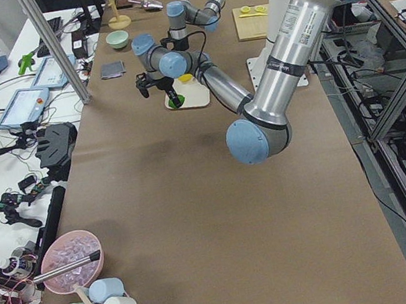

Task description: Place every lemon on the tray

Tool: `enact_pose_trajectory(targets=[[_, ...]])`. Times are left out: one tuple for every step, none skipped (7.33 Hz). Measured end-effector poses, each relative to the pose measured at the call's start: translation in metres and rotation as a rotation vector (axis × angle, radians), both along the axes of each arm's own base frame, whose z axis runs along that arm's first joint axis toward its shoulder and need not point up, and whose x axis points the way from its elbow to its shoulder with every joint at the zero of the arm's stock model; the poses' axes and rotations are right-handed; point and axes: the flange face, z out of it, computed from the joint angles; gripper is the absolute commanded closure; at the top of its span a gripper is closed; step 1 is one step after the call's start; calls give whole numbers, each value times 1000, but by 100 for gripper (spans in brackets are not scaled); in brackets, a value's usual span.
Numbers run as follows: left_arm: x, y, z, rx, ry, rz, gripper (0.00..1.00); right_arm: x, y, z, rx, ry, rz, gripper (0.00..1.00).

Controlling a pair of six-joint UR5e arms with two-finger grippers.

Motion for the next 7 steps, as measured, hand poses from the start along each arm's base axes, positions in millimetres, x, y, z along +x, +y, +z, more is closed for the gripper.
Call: enact_pose_trajectory(targets=[[17,5,-7,-7,-4,-15,100,49,-23,-1,-36,-8,22,0],[36,11,-13,-12,-13,-27,100,113,-42,13,-67,-15,62,0],[56,16,-19,-15,-18,-45,100,181,-53,43,-90,-9,110,0],[73,16,-27,-21,-16,-61,100,241,-55,85,-80,21,142,0],[89,16,-35,-29,-19,-74,100,289,-50,133,-43,73,146,0],[106,18,-43,-32,-25,-96,100,332,-42,183,-1,139,136,0],[121,20,-48,-32,-24,-113,100,370,-31,231,38,211,119,0]])
